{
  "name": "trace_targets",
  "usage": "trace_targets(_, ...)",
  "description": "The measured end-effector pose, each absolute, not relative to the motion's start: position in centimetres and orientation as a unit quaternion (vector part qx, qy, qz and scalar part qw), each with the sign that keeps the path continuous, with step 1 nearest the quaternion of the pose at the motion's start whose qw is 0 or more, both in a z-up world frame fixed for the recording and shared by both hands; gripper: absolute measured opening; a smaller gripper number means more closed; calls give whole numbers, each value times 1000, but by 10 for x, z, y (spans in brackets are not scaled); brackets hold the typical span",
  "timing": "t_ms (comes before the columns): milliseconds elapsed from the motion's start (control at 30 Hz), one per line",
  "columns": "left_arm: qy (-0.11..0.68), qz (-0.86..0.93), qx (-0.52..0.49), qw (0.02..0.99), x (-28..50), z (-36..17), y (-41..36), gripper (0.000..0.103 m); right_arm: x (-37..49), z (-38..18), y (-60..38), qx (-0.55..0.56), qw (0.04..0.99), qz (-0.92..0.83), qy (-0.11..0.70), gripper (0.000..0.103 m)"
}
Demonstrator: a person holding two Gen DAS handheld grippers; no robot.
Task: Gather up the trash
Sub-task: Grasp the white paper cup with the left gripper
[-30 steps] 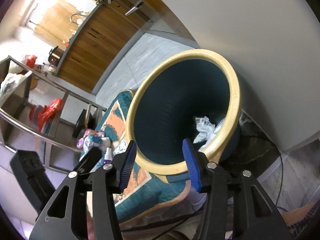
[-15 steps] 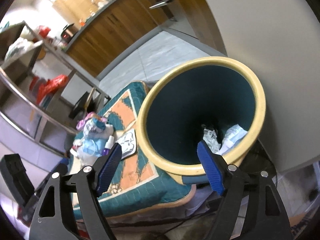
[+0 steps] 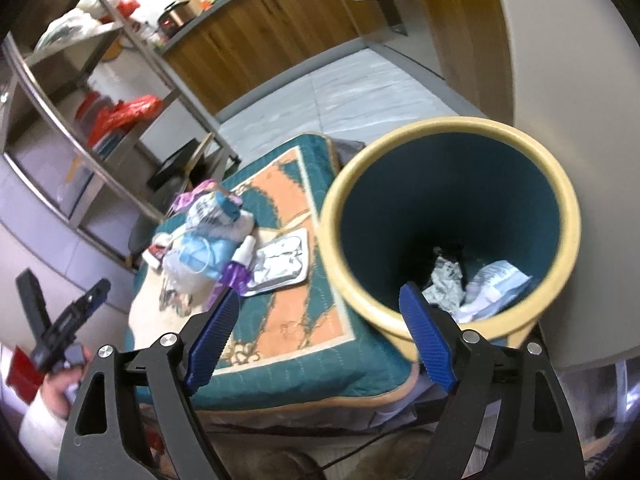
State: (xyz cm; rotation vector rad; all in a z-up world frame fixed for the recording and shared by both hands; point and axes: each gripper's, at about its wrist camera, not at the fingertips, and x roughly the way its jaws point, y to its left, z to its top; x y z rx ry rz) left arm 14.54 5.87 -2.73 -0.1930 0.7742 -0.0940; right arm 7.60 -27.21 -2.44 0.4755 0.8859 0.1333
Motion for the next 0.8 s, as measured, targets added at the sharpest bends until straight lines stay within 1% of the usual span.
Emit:
trace_targets(133, 378, -17, -145, 914, 165, -38, 95, 87, 86, -22, -259, 221, 874, 75, 426, 83)
trace_targets(200, 378, -11, -182, 908, 179, -47, 113, 77, 92, -22, -253, 217, 874, 79, 429, 83)
trace_targets(233, 379, -10, -199, 904, 185, -51, 120, 71, 95, -22, -250, 214, 873, 82, 430, 83)
trace_targets(300, 378, -14, -242, 893, 200, -62, 136, 68, 98, -22, -247, 208, 873, 85, 432, 83)
trace_targets(333, 380, -11, -258, 888, 209, -70, 142, 65, 100, -23, -246, 206, 873, 85, 433, 83)
trace_targets(400, 385, 0, -273, 882, 223, -81, 149, 62, 102, -25, -244, 205, 872, 85, 436, 83)
trace_targets(467, 393, 10, -288, 873, 234, -92, 156, 55, 104, -27, -243, 205, 871, 84, 438, 83)
trace_targets(733, 400, 16, -340, 851, 267, -123, 173, 54, 113, -32, -240, 203, 868, 86, 446, 83)
trace_targets(800, 396, 17, -357, 846, 273, -130, 180, 52, 116, -32, -238, 199, 868, 89, 445, 83)
